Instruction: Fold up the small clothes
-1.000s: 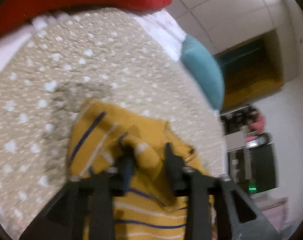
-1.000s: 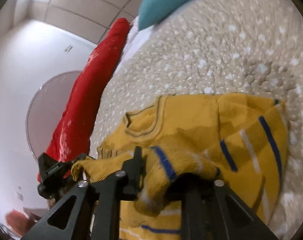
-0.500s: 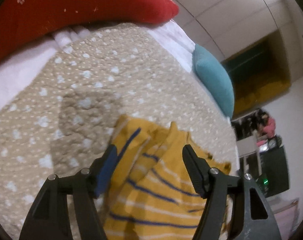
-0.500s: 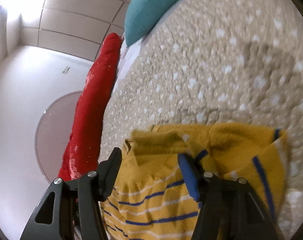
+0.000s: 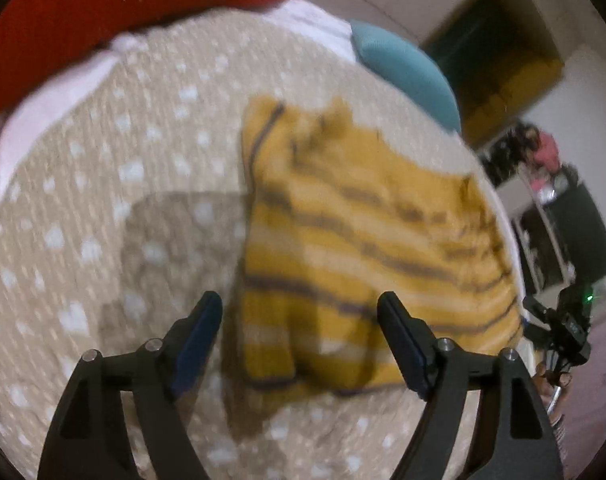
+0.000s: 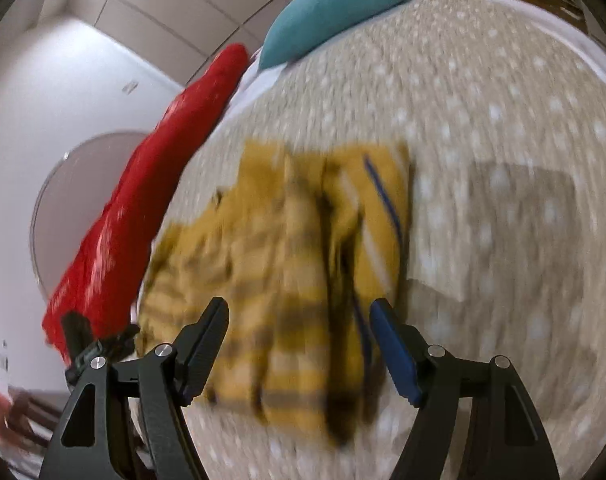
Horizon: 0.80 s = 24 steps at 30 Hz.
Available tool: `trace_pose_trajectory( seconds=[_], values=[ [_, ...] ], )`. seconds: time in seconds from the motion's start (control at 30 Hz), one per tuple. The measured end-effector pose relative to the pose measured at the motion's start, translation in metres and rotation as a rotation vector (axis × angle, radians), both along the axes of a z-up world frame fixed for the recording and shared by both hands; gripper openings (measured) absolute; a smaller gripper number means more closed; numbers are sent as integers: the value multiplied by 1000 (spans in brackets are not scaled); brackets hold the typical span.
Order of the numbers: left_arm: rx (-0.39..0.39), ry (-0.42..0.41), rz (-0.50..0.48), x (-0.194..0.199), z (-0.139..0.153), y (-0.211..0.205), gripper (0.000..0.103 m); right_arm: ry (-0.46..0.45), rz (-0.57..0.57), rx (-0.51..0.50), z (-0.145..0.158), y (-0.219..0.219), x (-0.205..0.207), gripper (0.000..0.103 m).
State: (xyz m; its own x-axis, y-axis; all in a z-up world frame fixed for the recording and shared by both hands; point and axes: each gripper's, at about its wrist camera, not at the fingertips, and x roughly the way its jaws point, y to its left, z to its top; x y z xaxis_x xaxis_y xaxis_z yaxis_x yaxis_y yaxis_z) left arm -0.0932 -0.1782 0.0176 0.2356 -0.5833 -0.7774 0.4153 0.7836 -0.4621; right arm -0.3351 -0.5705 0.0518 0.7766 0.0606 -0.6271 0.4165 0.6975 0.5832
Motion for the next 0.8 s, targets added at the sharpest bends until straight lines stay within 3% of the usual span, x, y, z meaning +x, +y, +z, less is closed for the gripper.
trace_pose_trajectory(
  seconds=[0.03, 0.07, 0.1, 0.13, 0.2, 0.3, 0.37, 0.43, 0.5, 0.57, 0.63, 0.7, 0.8],
  values=[
    [43, -24, -16, -7, -4, -3, 77, 13, 0, -18, -7, 8, -2, 77],
    [105, -62, -32, -10, -3, -9, 61, 32, 2, -39, -14, 14, -3, 57],
    [148, -64, -60, -10, 1, -13, 33, 45, 17, -35, -20, 19, -2, 40],
    [147, -43, -83, -9, 6, -14, 22, 51, 28, -9, -23, 19, -1, 27],
    [226, -113, -90, -9, 39, -13, 9, 22, 14, 16, -13, 13, -9, 22],
    [274, -176, -86, -10, 67, -8, 12, 2, -25, -36, 12, 3, -26, 19],
    [304, -199, -54, -13, 71, -1, 14, 35, -53, -37, 9, -4, -31, 19],
    [327, -219, -27, -16, 68, 4, 20, 112, -84, -47, -6, -9, -35, 26],
    [321, -199, 14, -19, 61, 20, 37, 104, -106, -15, -16, -12, -46, 35],
    [278, -180, 50, -23, 60, 33, 38, 70, -133, -13, -11, -12, -57, 37],
    [214, -200, 46, -32, 65, 33, 45, 63, -173, -110, 8, -11, -63, 38],
    [137, -237, 54, -39, 70, 20, 67, 28, -161, -185, 28, -7, -55, 38],
    [-7, -243, 61, -38, 66, -12, 79, -7, -94, -200, 46, 1, -21, 38]
  ],
)
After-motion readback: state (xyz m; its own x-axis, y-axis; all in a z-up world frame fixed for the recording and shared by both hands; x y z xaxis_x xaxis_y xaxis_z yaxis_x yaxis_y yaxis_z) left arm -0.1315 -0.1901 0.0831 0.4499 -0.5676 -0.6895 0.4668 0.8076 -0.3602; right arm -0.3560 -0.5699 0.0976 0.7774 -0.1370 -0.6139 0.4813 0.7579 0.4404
